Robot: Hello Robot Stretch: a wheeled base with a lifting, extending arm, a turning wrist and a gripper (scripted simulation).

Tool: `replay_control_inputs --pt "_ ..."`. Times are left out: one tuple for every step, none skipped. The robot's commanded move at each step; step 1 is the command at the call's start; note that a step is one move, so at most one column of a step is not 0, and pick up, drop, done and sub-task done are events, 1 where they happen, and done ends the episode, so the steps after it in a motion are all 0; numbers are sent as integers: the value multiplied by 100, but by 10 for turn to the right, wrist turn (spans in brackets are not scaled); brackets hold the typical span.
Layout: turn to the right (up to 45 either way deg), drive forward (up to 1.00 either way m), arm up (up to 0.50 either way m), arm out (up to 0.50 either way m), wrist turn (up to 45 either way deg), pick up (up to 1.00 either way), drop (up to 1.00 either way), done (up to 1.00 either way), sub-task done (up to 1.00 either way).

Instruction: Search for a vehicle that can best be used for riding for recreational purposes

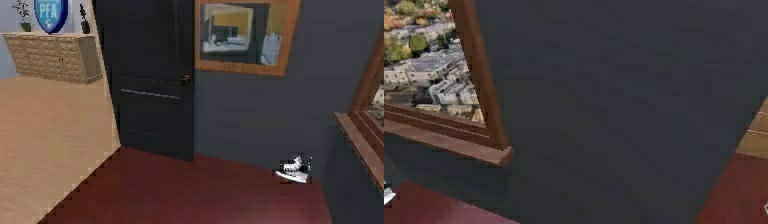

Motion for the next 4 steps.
replay_control_inputs --pt "-300 0 0 0 0 0 0 0 0" --pt "0 45 0 0 0 0 0 0 0" --pt "-360 0 0 0 0 0 0 0 0" --pt "0 100 0 0 0 0 0 0 0"
